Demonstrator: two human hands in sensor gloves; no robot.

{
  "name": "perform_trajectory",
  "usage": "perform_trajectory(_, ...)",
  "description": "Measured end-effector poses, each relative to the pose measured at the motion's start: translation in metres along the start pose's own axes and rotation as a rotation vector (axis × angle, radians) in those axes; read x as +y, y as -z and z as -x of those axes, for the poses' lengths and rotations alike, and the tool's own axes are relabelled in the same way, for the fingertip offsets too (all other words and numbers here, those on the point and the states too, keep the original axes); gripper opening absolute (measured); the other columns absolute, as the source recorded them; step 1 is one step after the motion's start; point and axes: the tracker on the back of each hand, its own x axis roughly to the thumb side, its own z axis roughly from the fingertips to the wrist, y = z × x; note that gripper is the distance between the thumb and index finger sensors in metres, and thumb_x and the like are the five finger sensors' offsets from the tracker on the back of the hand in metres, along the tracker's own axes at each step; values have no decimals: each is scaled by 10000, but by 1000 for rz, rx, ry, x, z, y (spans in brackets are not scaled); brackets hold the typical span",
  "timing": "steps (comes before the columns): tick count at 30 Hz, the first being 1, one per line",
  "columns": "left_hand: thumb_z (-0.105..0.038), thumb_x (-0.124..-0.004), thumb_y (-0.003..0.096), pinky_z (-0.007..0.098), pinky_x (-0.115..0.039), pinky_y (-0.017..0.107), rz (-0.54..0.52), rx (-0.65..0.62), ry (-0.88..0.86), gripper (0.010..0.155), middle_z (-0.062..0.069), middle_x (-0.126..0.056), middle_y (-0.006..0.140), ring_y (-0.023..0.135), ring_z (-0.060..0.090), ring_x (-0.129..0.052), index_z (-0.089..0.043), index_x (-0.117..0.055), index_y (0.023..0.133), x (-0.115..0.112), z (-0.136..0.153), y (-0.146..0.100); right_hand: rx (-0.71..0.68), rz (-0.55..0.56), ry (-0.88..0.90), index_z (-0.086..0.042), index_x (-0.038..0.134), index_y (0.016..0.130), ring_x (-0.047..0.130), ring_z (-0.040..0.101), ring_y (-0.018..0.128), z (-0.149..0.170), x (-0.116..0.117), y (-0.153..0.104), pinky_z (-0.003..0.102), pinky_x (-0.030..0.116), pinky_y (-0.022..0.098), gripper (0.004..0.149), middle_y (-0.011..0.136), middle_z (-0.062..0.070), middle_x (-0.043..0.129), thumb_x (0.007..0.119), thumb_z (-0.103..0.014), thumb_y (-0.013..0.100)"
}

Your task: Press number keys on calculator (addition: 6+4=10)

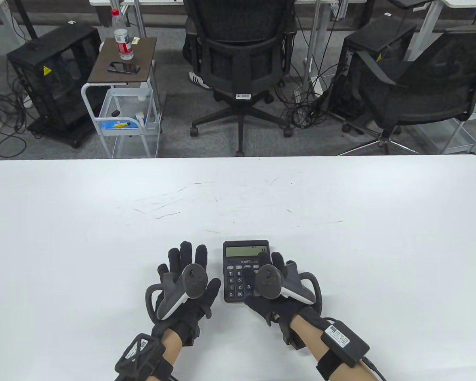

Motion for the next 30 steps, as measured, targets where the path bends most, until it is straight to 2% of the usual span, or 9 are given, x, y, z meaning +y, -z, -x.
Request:
perform_trajectory(14,-666,-694,431,692,-322,784,-1,5,-1,850,5,-171,1212,1131,391,-231,-366,-249,1089,0,0,-1,13,-55,72,-416,572,1037,316,484,1060,35,-2,-27,684,344,712,672,1190,128,309,718,-617,413)
perform_trajectory(30,-668,-692,432,694,-324,783,0,0,16,849,10,-173,1211,1131,391,-237,-365,-249,1090,-1,-1,-2,22,-101,99,-413,577,1026,316,482,1058,38,4,-28,678,347,714,643,1189,121,340,716,-596,425)
